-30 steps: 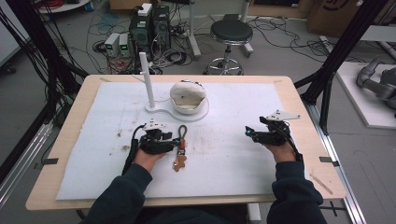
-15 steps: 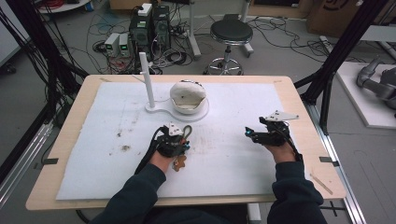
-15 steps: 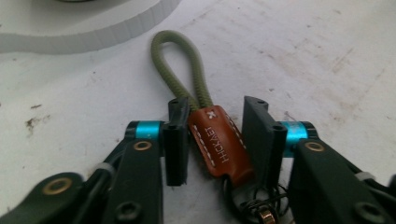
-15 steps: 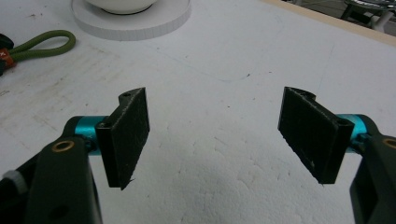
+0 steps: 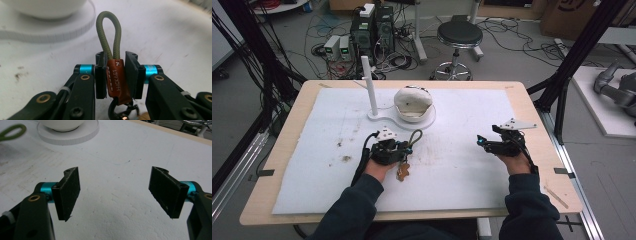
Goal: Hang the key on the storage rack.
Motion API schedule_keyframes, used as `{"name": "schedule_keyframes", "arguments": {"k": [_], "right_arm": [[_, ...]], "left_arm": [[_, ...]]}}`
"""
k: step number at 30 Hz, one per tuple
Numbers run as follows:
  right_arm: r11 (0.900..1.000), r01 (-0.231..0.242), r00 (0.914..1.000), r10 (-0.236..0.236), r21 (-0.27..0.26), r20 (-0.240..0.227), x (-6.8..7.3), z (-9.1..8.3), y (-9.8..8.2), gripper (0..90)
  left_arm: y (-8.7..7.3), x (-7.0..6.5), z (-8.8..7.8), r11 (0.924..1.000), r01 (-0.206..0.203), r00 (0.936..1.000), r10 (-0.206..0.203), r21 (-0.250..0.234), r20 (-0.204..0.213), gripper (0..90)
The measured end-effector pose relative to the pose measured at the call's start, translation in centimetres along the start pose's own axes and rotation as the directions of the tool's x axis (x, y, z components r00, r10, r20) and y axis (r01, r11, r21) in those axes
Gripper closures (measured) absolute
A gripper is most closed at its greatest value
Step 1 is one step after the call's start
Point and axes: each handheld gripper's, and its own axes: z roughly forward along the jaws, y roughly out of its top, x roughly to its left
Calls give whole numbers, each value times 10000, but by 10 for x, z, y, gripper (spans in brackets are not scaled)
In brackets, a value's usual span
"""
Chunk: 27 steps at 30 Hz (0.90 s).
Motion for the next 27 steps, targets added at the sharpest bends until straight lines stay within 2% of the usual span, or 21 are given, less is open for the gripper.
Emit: {"name": "schedule_keyframes", "arguments": {"k": [1,2,3,4,11,14,15,16,17,19,21,22,23,26,27], "right_arm": [[10000,0,10000,0,0,0,0,0,0,255],[10000,-55,10000,55,-66,26,-1,-1,0,255],[10000,-55,10000,55,-66,26,-1,-1,0,255],[9999,-53,10000,53,-104,44,-1,-2,0,255],[10000,-26,10000,27,-91,83,1,0,0,255],[9999,-41,9999,42,-101,101,1,0,0,255],[9999,-41,9999,42,-101,101,1,0,0,255],[9999,-28,9999,29,-106,105,0,0,0,255],[9999,-69,9999,70,-122,104,1,0,0,255],[9999,-55,9999,56,-109,111,0,0,0,255],[10000,-39,9999,40,-89,125,0,0,0,255],[9999,-48,9999,49,-95,121,1,0,0,255],[9999,-48,9999,49,-95,121,1,0,0,255],[9999,-49,9999,50,-109,115,1,-1,1,255],[9999,-51,9999,52,-112,113,1,-1,1,255]], "left_arm": [[0,0,0,10000,0,10000,0,0,0,716],[2,5,-10,9987,66,9999,-61,-510,116,716],[2,5,-10,9987,66,9999,-61,-510,116,717],[4,12,-20,9946,202,9996,-181,-1021,217,717],[13,37,-57,9702,546,9985,-540,-2363,87,719],[19,47,-71,9618,551,9980,-611,-2682,-139,719],[19,47,-71,9618,551,9980,-611,-2682,-139,720],[24,52,-80,9561,475,9979,-585,-2892,-295,720],[24,52,-80,9561,475,9979,-585,-2892,-295,720],[32,58,-91,9469,348,9974,-531,-3197,-488,721],[36,61,-95,9444,319,9970,-532,-3271,-566,721],[43,65,-101,9377,334,9956,-614,-3459,-704,721],[43,65,-101,9377,334,9956,-614,-3459,-704,722],[57,72,-111,9233,257,9936,-656,-3832,-915,722],[57,72,-111,9233,257,9936,-656,-3832,-915,722]]}}
